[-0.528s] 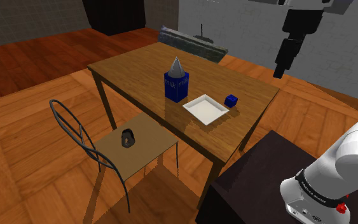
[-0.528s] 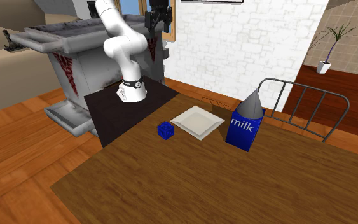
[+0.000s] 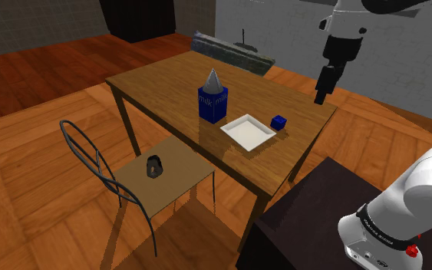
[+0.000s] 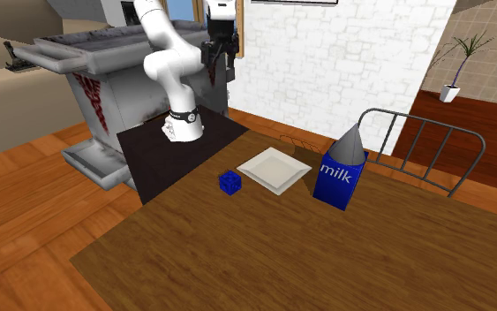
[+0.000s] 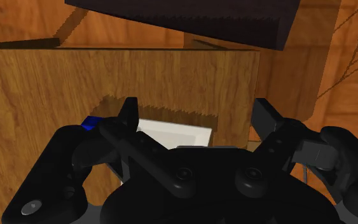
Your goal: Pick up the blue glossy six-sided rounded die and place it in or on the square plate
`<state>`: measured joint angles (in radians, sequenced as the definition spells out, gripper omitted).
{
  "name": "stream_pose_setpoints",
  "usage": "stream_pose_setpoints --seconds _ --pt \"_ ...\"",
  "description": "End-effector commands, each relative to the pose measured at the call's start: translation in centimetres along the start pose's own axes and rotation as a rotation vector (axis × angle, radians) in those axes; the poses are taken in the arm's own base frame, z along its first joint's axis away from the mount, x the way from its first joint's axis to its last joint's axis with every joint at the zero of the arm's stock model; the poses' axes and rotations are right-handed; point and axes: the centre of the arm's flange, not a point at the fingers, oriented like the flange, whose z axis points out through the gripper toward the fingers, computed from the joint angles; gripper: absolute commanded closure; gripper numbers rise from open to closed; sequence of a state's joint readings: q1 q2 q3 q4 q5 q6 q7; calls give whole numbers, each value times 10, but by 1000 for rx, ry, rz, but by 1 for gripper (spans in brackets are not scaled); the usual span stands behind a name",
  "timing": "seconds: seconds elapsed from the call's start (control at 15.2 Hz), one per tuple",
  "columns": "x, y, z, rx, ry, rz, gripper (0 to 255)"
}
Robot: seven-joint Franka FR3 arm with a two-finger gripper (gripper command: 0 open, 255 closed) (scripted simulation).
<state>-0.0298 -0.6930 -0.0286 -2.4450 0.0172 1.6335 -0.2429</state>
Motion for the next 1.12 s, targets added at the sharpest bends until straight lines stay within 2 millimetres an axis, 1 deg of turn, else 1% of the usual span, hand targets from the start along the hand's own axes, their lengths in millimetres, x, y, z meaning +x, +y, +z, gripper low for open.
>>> stream_pose_setpoints --seconds 0.0,1.06 --pt "13 13 19 -7 7 -7 0" --pt "113 125 158 -51 48 -55 0"
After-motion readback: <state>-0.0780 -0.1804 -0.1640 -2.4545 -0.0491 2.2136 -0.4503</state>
